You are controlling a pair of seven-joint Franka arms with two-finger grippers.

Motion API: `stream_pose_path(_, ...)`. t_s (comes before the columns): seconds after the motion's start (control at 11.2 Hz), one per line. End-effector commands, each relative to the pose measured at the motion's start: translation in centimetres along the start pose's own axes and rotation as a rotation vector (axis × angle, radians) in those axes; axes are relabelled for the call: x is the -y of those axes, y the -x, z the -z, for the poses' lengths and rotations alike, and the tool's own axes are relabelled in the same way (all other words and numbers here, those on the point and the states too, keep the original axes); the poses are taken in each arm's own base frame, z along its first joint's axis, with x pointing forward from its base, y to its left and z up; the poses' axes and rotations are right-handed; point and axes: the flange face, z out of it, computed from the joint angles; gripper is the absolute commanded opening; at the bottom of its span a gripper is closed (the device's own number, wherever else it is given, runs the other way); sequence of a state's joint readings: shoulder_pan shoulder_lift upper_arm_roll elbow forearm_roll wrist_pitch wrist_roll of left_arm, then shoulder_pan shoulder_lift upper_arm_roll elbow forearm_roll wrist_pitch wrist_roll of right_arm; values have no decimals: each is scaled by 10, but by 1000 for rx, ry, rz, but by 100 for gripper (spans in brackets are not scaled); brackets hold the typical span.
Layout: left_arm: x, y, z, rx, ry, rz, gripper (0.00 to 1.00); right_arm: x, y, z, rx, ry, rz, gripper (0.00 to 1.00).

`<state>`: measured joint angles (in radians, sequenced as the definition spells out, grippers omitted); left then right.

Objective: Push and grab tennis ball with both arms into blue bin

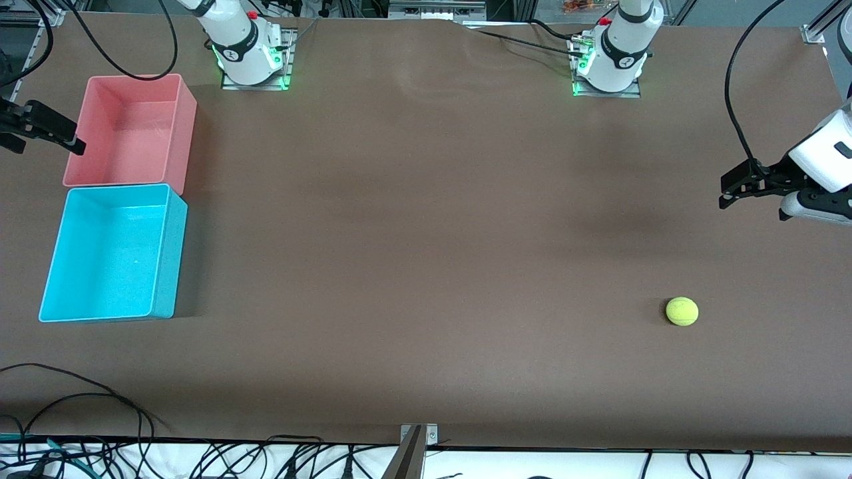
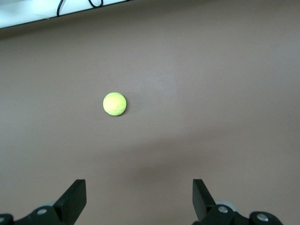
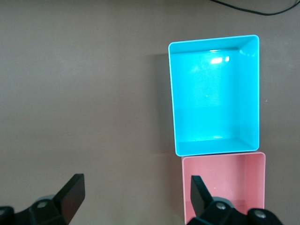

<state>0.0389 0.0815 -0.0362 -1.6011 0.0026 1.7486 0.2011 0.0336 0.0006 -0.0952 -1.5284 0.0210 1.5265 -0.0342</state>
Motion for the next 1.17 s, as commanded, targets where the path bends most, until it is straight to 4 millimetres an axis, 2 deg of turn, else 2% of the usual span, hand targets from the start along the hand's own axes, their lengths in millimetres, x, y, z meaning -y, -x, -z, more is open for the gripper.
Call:
stream_pose_path(0.0,3,-2,4,-3,8,-16,100,-1,4,7,-1,5,7,100)
stream_pose_path(0.45,6,-2,6,-6,7,-9,100,2,0,0,13,0,6,100)
stream_pose_path(1.08,7,-1,6,-6,7,-7,100,-1,0,1,11,1,-2,100)
